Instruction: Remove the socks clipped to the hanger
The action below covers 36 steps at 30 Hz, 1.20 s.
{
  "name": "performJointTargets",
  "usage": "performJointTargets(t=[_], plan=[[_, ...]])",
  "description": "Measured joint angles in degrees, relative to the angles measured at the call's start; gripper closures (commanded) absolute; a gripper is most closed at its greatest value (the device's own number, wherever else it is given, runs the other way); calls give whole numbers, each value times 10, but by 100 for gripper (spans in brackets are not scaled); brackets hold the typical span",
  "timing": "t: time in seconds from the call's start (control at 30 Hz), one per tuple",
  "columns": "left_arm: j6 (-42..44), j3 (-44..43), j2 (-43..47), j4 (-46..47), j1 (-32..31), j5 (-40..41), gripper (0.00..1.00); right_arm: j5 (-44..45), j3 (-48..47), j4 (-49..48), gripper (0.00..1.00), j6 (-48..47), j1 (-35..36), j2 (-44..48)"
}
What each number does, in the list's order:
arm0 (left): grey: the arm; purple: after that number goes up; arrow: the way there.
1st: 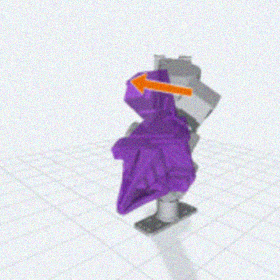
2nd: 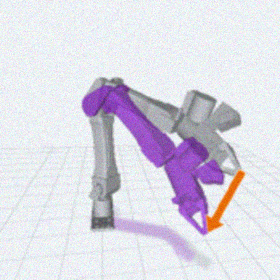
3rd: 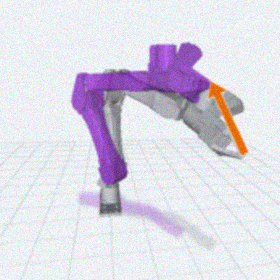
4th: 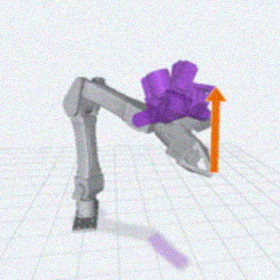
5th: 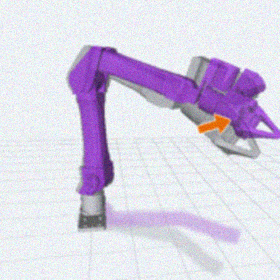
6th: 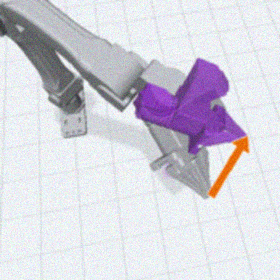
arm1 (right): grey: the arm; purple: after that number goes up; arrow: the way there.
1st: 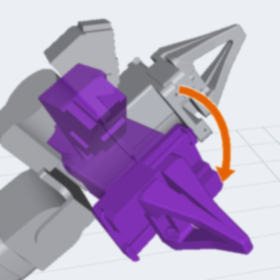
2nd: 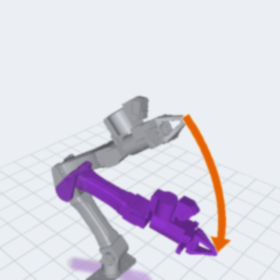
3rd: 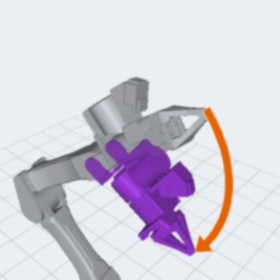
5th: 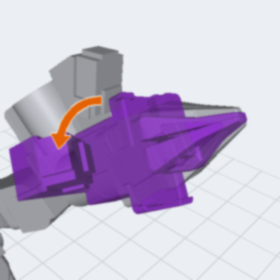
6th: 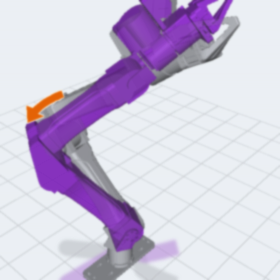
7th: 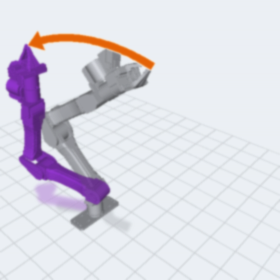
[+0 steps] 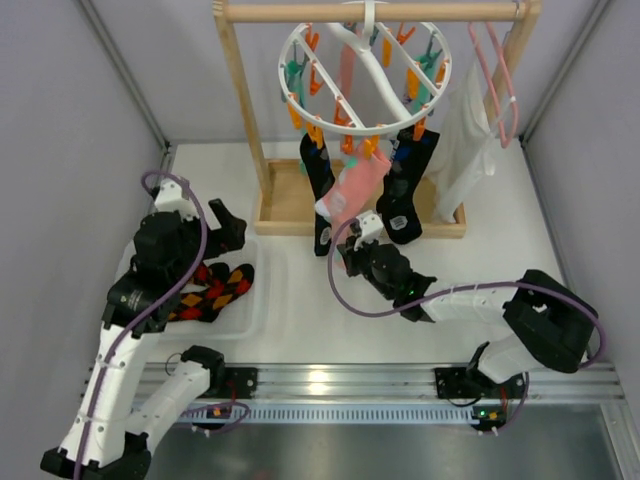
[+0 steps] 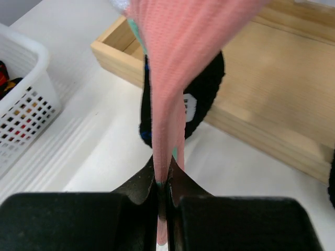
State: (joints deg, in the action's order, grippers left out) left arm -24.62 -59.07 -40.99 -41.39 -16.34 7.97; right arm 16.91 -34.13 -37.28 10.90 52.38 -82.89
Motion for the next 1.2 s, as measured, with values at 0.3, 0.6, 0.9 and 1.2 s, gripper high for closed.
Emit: performJointTargets(t=[0.3,0.6,0.9,1.2], plan=[[-8,-175,-82,8,-66,-18,2,131,-71,12,100,12,115,-51],[23,-332,-242,-33,-334,218,1,184,-156,18,100,20,165,-146],[95,-475,-383,-48,-459,425,1,197,-207,33,100,23,172,-185],[163,-603,-530,-53,-459,508,11,204,-207,39,100,22,184,-185]])
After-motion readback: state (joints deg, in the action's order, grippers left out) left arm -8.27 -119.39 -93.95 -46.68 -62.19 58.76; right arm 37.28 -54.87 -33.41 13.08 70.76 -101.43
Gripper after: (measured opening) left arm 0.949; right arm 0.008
